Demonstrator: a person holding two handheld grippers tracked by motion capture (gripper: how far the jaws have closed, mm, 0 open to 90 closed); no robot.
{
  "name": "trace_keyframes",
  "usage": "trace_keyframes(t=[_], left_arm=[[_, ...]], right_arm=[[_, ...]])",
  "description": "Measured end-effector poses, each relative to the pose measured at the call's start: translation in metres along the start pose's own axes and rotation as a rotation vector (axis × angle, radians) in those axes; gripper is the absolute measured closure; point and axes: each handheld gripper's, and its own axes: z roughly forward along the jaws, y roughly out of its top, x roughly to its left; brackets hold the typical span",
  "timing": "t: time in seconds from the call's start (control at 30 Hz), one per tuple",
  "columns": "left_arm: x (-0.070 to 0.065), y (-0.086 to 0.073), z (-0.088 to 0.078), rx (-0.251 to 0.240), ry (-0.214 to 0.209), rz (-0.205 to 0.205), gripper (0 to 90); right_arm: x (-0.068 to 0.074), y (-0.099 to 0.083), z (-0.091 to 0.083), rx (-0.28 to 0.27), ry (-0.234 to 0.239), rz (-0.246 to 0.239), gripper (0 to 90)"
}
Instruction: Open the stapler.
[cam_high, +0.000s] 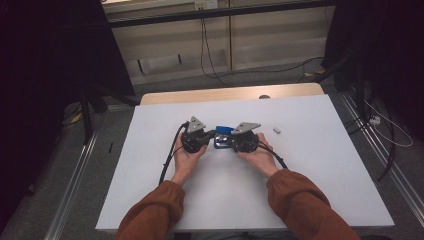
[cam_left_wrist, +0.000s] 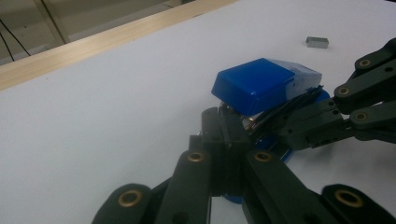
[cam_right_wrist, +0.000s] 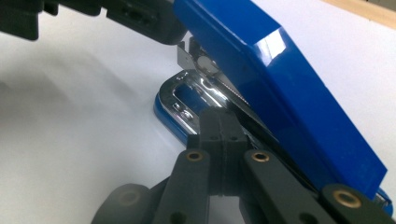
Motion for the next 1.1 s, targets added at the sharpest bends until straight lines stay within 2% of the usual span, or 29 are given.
trace_keyframes(t=[0.2,0.43,0.63,0.87,1.1], left_arm=[[-0.002,0.006,-0.003,-0.024,-0.009,-0.024,90.0],[-0.003,0.008,-0.003,-0.037,-0.017,-0.025,90.0],[-0.003,0.009,-0.004,-0.043,-0.027,-0.037,90.0],[-0.002,0.009,-0.004,-0.042,-0.027,-0.035,90.0],[-0.002,0.01,-0.004,-0.039,-0.028,-0.034,90.0]], right_arm=[[0.0,-0.001,0.0,-0.006,-0.001,-0.011,90.0],[0.002,0.0,0.0,-0.006,-0.016,-0.024,90.0],[0.0,0.0,0.0,-0.011,-0.003,-0.03,90.0],[0.005,0.007,-0.004,-0.051,0.002,-0.032,90.0],[0.013,0.013,0.002,-0.102,-0.038,-0.019,90.0]])
